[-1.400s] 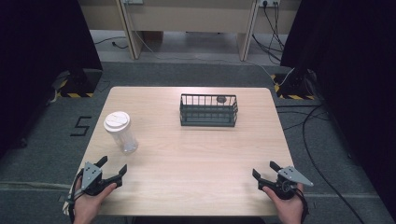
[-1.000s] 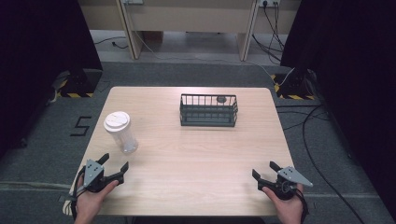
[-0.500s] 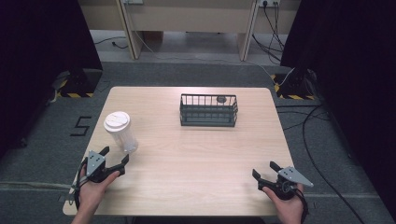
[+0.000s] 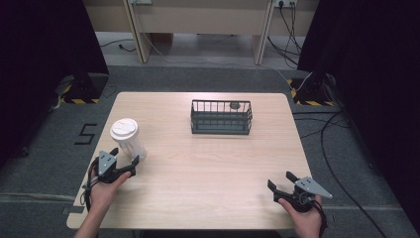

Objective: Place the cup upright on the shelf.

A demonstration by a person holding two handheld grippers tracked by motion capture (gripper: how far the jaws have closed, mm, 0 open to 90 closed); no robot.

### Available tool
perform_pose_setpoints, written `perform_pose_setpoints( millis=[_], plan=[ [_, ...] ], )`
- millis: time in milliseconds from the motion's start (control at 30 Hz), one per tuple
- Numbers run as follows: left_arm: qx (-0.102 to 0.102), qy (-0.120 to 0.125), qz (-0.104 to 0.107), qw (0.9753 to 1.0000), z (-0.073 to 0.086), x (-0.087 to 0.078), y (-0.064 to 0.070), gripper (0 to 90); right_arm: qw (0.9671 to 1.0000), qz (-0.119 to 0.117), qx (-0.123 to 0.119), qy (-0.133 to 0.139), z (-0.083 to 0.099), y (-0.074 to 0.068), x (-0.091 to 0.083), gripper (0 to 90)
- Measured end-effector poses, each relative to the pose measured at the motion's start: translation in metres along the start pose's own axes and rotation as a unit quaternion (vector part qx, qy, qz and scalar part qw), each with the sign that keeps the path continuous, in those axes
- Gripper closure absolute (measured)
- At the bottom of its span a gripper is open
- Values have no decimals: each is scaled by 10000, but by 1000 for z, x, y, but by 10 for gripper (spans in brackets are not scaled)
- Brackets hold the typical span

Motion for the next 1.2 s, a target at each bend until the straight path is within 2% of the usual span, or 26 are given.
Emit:
perform_pose_setpoints(
  millis=[400,733,900,1067,1200],
  plan=[
    [-35,15,-45,10000,-7,19,-8,145,10000,-3,-13,-6,0,0,0,180],
    [-117,70,121,9998,-7,36,-7,143,10000,-11,-3,-10,0,0,0,180],
    [-74,158,152,9997,-8,40,-7,146,10000,-10,-8,-25,0,0,1,180],
    [-248,246,234,9991,-9,42,-8,171,10000,-16,-16,-31,0,0,1,180],
    [-266,288,249,9989,-9,41,-8,175,10000,-10,-10,-30,0,0,1,180]
  ],
)
Point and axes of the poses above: each handheld gripper's, and its own axes: x roughly forward along the jaws, z roughly out of its underside, y roughly to its right, the point moved 10 cm from there along x, roughly forward along the jaws, and after that the axes turned 2 degrees about -y, right-handed, at the moved point
